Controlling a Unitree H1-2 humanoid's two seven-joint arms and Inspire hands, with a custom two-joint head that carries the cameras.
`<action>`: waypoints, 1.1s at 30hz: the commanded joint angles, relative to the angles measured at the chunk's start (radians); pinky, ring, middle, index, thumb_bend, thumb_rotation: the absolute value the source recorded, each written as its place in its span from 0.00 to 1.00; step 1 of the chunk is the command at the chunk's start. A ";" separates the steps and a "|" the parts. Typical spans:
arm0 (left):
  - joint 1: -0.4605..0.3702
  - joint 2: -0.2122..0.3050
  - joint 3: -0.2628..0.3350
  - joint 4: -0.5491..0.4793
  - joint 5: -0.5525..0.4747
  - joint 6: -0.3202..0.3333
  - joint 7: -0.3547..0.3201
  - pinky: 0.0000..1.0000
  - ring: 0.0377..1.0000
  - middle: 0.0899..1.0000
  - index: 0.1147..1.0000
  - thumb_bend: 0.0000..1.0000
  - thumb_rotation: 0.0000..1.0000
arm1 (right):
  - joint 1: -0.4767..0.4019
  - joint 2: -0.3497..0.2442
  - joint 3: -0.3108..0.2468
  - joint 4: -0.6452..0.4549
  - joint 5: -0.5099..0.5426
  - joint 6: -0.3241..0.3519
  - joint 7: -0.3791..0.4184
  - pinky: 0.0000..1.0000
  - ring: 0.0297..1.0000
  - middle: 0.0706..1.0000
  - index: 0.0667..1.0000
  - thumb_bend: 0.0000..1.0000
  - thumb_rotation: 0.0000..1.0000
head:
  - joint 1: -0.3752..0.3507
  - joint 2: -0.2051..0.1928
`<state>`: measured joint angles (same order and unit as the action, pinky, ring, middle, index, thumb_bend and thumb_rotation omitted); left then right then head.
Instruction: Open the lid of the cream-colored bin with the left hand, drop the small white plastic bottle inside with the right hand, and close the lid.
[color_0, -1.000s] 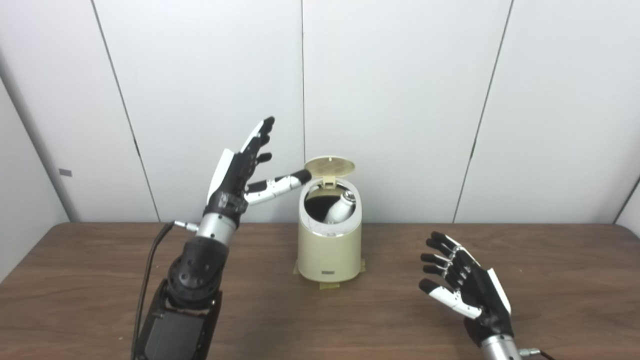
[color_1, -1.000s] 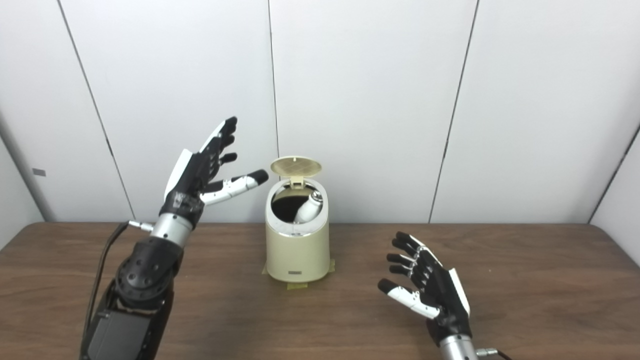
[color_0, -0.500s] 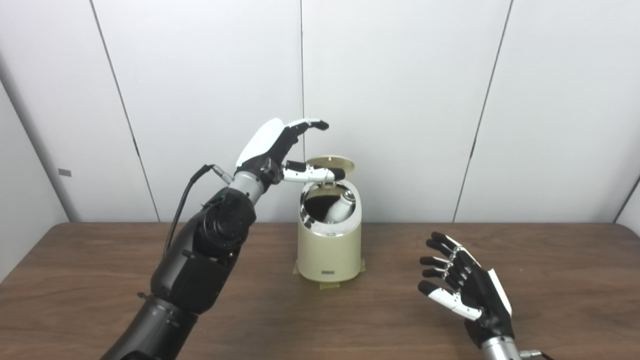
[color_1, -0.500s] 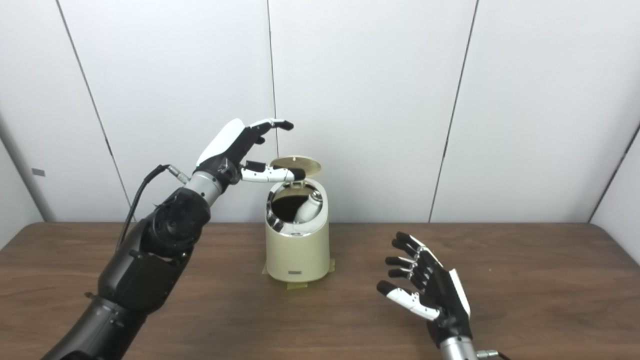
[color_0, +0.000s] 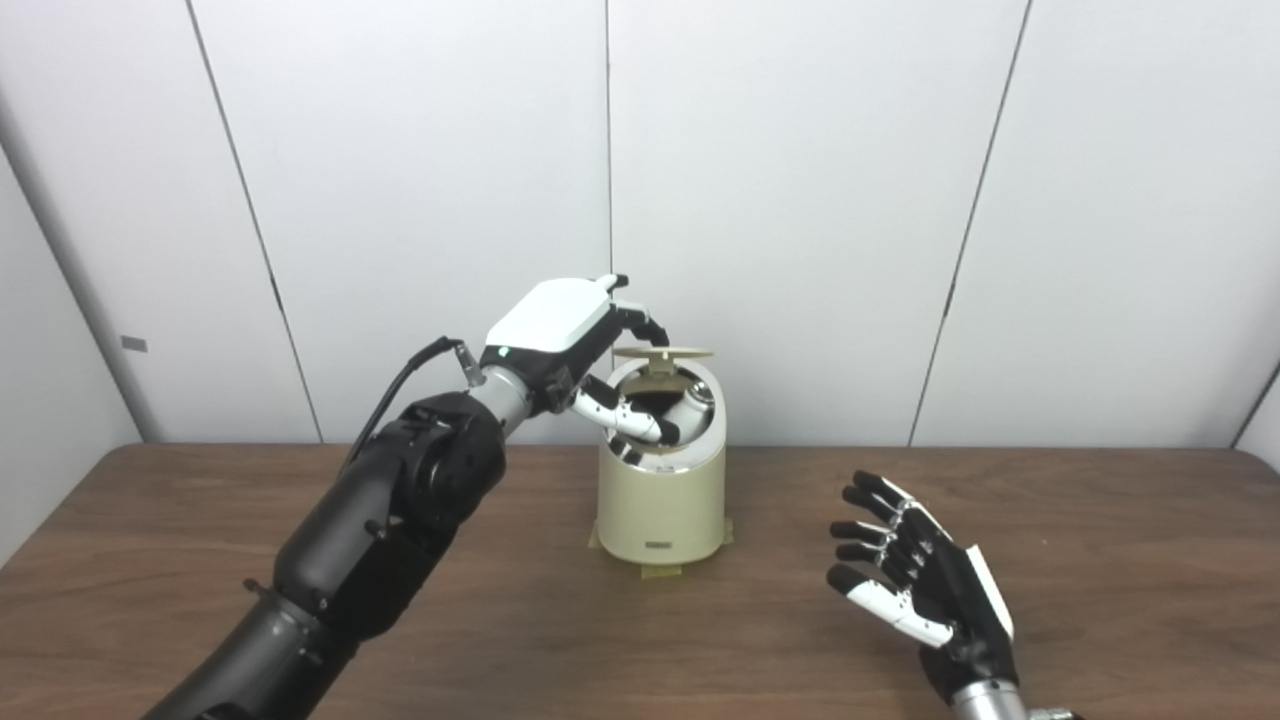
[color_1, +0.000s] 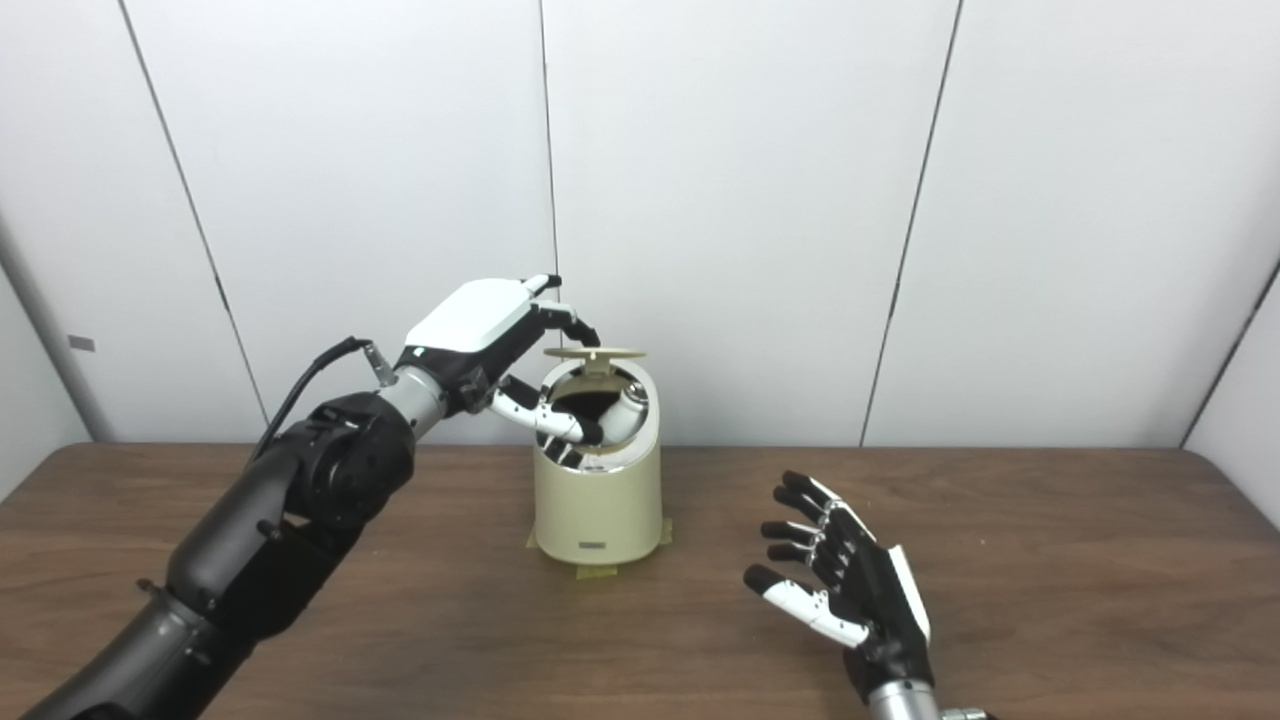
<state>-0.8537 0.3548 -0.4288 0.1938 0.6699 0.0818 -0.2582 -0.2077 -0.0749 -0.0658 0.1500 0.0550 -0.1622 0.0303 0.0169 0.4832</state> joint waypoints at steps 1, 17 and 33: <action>-0.038 0.015 0.017 -0.043 0.012 -0.022 -0.005 1.00 1.00 0.75 0.70 1.00 0.45 | -0.028 -0.001 -0.006 -0.027 0.000 -0.015 -0.011 0.61 0.68 0.80 0.80 0.95 0.36 | -0.001 0.002; 0.042 0.024 0.039 -0.124 0.049 -0.078 -0.048 1.00 0.96 0.74 0.70 1.00 0.44 | -0.036 0.008 -0.001 -0.034 0.000 -0.007 -0.014 0.58 0.68 0.79 0.80 0.94 0.35 | -0.010 0.018; 0.069 0.029 0.041 -0.106 0.083 -0.097 -0.074 1.00 0.94 0.71 0.68 1.00 0.41 | -0.037 0.015 0.002 -0.059 -0.005 0.021 -0.021 0.58 0.67 0.78 0.79 0.93 0.34 | -0.019 0.039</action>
<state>-0.7473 0.3659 -0.4030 0.1063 0.7426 -0.0174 -0.3324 -0.2079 -0.0615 -0.0610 0.1333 0.0514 -0.1252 0.0159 -0.0015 0.5216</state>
